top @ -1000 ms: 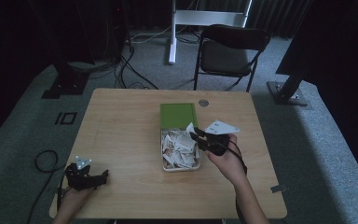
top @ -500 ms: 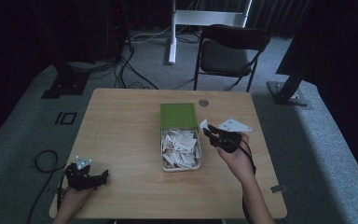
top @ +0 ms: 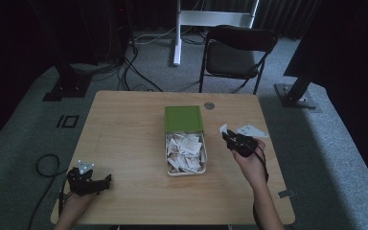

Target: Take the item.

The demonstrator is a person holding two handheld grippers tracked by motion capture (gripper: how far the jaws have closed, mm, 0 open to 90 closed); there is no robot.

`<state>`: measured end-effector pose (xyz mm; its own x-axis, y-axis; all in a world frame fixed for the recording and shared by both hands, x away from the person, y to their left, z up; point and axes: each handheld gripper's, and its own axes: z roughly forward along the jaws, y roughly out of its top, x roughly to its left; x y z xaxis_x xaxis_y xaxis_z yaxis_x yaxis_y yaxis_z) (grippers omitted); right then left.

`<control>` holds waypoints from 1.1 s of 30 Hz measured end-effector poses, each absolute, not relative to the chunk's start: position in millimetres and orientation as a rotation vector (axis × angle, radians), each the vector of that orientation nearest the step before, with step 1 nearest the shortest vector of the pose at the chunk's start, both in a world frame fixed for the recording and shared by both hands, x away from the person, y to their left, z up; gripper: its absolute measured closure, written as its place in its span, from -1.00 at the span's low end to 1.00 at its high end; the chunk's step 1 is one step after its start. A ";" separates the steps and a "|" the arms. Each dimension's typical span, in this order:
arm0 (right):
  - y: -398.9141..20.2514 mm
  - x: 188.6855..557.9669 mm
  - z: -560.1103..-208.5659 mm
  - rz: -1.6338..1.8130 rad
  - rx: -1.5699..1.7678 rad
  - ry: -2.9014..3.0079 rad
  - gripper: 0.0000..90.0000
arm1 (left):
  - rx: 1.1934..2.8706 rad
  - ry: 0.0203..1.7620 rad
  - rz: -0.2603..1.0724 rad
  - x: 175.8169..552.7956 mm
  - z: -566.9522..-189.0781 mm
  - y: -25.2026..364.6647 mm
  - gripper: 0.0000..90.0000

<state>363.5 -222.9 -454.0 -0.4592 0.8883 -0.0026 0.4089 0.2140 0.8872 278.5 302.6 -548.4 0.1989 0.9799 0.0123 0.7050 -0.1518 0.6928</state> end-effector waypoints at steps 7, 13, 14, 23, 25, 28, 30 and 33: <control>-234.3 374.9 -475.3 1.143 1.288 1.905 0.66 | 1.924 1.565 0.643 278.5 -548.4 302.6 -0.95; -242.9 387.1 -494.5 1.068 1.356 1.865 0.66 | 1.924 1.565 0.643 278.5 -548.4 302.6 -0.95; -243.9 389.0 -497.0 1.061 1.367 1.860 0.66 | 1.924 1.565 0.643 278.5 -548.4 302.6 -0.95; -248.9 411.0 -512.9 1.009 1.449 1.855 0.66 | 1.924 1.565 0.643 278.5 -548.4 302.6 -0.95; -249.2 416.0 -516.7 1.001 1.465 1.849 0.66 | 1.924 1.565 0.644 278.5 -548.4 302.6 -0.95; -249.5 421.1 -520.1 0.985 1.479 1.845 0.66 | 1.924 1.565 0.643 278.5 -548.4 302.6 -0.95; -250.0 428.7 -523.6 0.968 1.497 1.832 0.66 | 1.924 1.565 0.644 278.5 -548.4 302.6 -0.95; -250.5 433.4 -525.5 0.954 1.508 1.827 0.66 | 1.924 1.565 0.643 278.5 -548.4 302.6 -0.95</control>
<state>433.4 -250.5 -525.5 -0.1937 0.9810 0.0074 0.5669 0.1058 0.8170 278.5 302.6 -548.4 0.1989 0.9799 0.0121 0.7051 -0.1517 0.6927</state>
